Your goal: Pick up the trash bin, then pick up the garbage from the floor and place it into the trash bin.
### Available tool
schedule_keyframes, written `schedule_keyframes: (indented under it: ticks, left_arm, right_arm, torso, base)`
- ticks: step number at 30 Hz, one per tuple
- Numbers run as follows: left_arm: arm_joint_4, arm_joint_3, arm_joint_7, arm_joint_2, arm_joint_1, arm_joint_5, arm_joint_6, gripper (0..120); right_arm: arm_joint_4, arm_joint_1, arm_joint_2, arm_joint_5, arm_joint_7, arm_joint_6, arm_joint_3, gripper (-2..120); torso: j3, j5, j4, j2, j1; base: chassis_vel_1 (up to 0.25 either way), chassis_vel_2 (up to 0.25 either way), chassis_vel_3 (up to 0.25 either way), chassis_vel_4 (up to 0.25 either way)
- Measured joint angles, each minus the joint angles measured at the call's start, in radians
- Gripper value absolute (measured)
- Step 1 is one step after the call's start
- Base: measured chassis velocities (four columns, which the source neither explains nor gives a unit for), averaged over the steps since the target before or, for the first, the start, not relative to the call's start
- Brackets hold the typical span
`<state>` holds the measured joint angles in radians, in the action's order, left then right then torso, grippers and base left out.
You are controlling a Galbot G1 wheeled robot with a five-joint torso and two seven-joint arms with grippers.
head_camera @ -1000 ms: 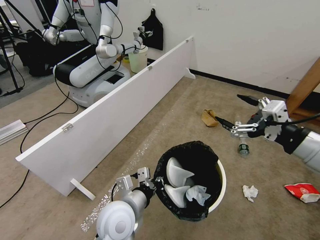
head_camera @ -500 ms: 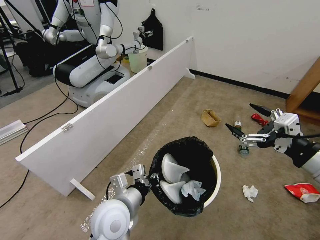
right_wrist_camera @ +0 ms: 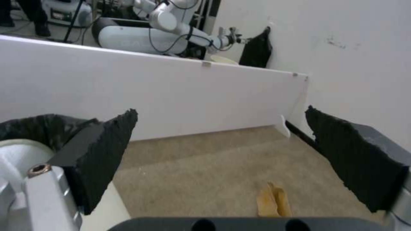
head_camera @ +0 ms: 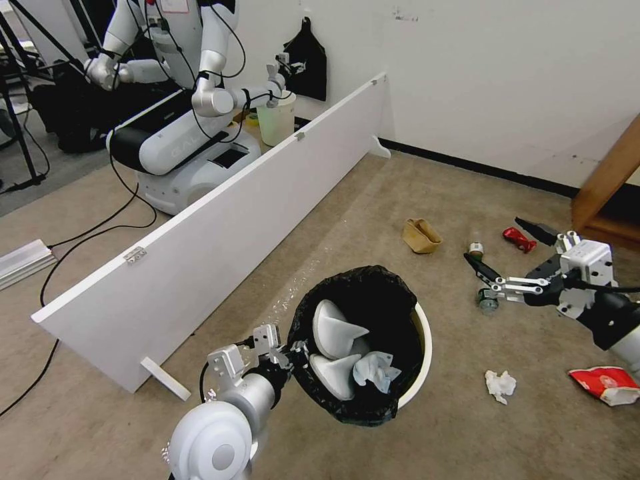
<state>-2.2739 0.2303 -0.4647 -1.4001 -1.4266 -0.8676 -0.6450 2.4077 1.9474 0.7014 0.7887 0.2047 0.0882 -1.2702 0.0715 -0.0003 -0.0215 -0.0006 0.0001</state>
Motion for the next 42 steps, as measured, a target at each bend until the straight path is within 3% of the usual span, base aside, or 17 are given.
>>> schedule_keyframes:
  ticks: [13, 42]
  left_arm:
    - [0.009, 0.003, 0.014, 0.005, 0.000, 0.023, 0.009, 2]
    - [0.012, -0.008, 0.023, 0.023, -0.001, 0.026, 0.011, 2]
  right_arm:
    - [0.013, 0.002, 0.090, -0.063, 0.029, -0.003, 0.022, 100]
    - [0.023, 0.010, 0.116, -0.072, 0.047, -0.004, 0.020, 100]
  torso:
    - [0.000, 0.0000, 0.0002, 0.000, 0.000]
    - [0.000, 0.0001, 0.0002, 0.000, 0.000]
  base:
    - [0.000, 0.000, 0.000, 0.000]
    - [-0.004, -0.003, -0.002, -0.003]
